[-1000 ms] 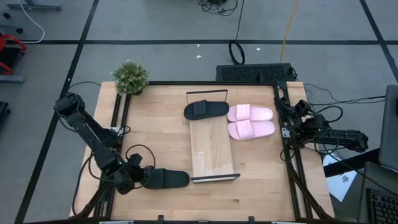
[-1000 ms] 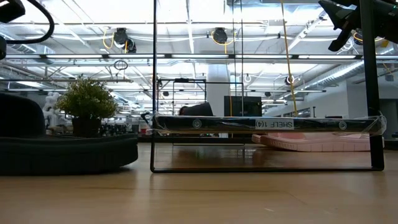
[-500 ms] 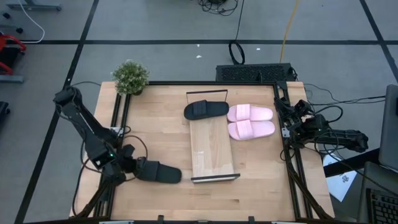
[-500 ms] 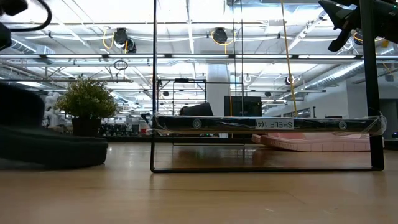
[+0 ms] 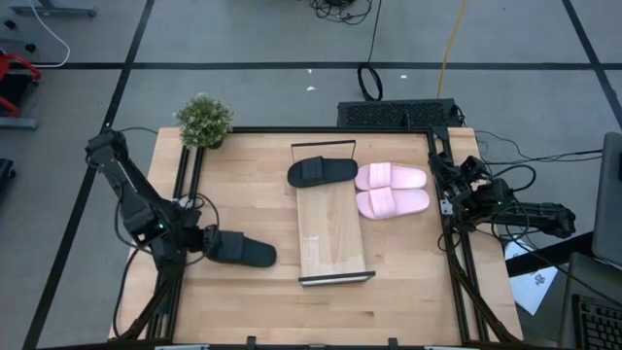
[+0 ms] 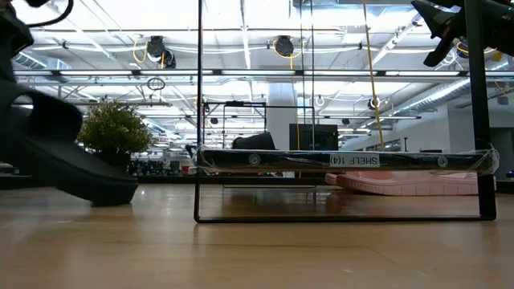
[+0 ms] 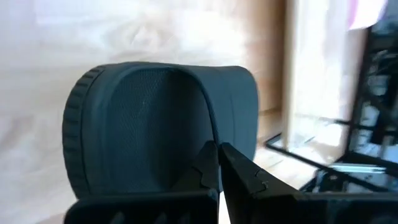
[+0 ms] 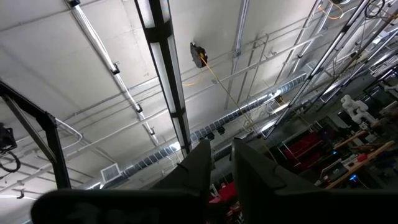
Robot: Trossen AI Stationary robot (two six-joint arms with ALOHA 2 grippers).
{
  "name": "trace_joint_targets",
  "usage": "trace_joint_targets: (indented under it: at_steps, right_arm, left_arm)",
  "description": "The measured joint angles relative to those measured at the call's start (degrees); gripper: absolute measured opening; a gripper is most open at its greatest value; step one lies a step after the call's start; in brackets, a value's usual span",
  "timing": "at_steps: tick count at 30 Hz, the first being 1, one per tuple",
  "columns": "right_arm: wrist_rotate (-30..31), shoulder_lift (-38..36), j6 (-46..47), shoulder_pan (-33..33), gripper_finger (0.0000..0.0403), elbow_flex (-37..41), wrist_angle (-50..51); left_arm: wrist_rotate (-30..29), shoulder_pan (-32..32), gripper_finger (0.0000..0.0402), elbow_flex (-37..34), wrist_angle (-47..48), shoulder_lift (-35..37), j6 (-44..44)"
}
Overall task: Pick and place slides into the shelf
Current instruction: Put the black slide on the shelf
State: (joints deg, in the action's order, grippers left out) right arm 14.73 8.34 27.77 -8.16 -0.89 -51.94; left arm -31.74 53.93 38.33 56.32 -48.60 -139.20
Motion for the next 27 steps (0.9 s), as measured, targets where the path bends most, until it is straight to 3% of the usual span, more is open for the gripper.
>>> trace_joint_targets:
  at_steps: [12,18,27]
  right_arm:
    - [0.05,0.00,-0.15,0.02,0.0054,0.01,0.02]
    - [0.03,0.00,-0.14,0.01,0.0054,-0.01,0.02]
    - [0.05,0.00,-0.15,0.00,0.0054,-0.01,0.19]
  left_arm:
    - [-6.92,0.00,0.0000,11.15,15.53,0.33,0.93]
    - [-8.20,0.00,0.0000,13.00,17.48,0.31,0.99]
    - [-24.39,0.00,0.0000,13.00,15.46,0.24,3.24]
